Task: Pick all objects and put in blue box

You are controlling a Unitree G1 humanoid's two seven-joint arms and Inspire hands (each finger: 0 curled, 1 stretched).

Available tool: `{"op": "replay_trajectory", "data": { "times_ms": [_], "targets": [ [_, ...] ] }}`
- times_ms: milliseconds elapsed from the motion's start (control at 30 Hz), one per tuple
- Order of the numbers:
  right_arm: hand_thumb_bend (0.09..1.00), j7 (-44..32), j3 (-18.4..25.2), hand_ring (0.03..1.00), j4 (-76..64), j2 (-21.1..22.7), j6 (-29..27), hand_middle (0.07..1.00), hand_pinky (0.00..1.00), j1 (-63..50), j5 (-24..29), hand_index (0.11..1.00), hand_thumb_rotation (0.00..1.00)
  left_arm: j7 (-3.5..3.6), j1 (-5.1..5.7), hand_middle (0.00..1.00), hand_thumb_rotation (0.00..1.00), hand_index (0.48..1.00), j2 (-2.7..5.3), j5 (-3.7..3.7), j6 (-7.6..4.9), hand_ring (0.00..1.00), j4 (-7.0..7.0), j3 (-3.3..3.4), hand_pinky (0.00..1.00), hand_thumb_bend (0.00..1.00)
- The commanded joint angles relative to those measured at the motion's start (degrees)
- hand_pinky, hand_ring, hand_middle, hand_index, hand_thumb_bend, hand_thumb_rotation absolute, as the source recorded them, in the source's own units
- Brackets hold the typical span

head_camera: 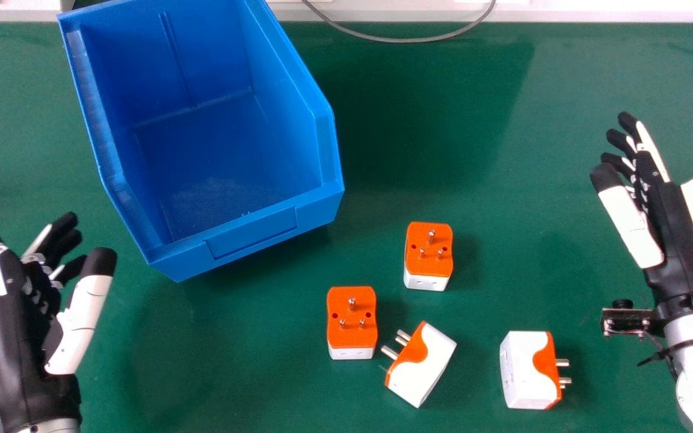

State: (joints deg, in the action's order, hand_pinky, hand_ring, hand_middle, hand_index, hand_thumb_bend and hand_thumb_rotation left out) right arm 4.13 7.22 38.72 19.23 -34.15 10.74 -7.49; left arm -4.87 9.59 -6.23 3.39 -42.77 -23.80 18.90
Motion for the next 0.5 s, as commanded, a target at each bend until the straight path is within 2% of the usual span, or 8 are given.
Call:
{"op": "replay_trajectory", "data": {
  "times_ms": [0, 67, 167, 200, 267, 333, 400, 467],
  "targets": [
    [0.624, 1.00, 1.08, 0.864, -2.93, -0.42, -1.55, 0.900, 0.76, -0.17, 1.07, 0.931, 1.00, -1.07, 1.48, 0.84, 0.75, 0.862, 0.69, -0.34, -1.96, 0.85, 2.38, 0.59, 0.82, 0.86],
    [0.609, 0.86, 1.17, 0.866, -5.24, -0.24, -1.59, 0.902, 0.76, -1.68, 1.09, 0.933, 1.00, -1.63, 3.56, 0.84, 0.75, 0.857, 2.23, -0.56, -1.78, 0.84, 4.83, 0.12, 0.82, 0.86],
    [0.603, 0.87, 1.09, 0.868, -6.82, -0.12, -1.02, 0.905, 0.75, -2.36, 0.56, 0.937, 1.00, -1.87, 4.79, 0.83, 0.76, 0.848, 3.05, -0.88, -0.53, 0.84, 7.29, -0.28, 0.81, 0.86],
    [0.603, 0.83, 0.91, 0.868, -6.20, -0.35, -0.79, 0.905, 0.75, -1.48, 0.57, 0.937, 1.00, -1.68, 4.31, 0.83, 0.76, 0.848, 2.69, -1.09, 0.13, 0.84, 7.42, -0.41, 0.81, 0.86],
    [0.613, 1.00, 0.36, 0.869, -5.06, -0.57, -0.30, 0.907, 0.75, 0.01, -0.04, 0.938, 1.00, -0.46, 2.65, 0.82, 0.76, 0.844, 1.26, -0.63, 0.13, 0.83, 4.65, -0.43, 0.80, 0.86],
    [0.715, 0.51, 0.27, 0.868, -5.42, -0.33, 1.16, 0.907, 0.74, 0.32, 0.03, 0.938, 1.00, 0.48, 1.73, 0.82, 0.76, 0.843, 0.15, -0.07, -0.16, 0.83, 2.54, -0.17, 0.79, 0.84],
    [0.737, 0.36, 0.64, 0.878, -6.27, -0.14, 2.93, 0.912, 0.74, 0.23, 0.43, 0.939, 1.00, 0.70, 1.64, 0.82, 0.76, 0.844, 0.20, 0.73, 0.72, 0.83, 2.90, 0.05, 0.79, 0.84],
    [0.738, 0.92, 1.04, 0.880, -7.32, -0.40, 4.27, 0.913, 0.74, 0.14, 0.60, 0.940, 1.00, -0.18, 1.94, 0.82, 0.76, 0.844, 1.37, 1.27, 2.41, 0.83, 4.69, 0.14, 0.79, 0.84]
  ]
}}
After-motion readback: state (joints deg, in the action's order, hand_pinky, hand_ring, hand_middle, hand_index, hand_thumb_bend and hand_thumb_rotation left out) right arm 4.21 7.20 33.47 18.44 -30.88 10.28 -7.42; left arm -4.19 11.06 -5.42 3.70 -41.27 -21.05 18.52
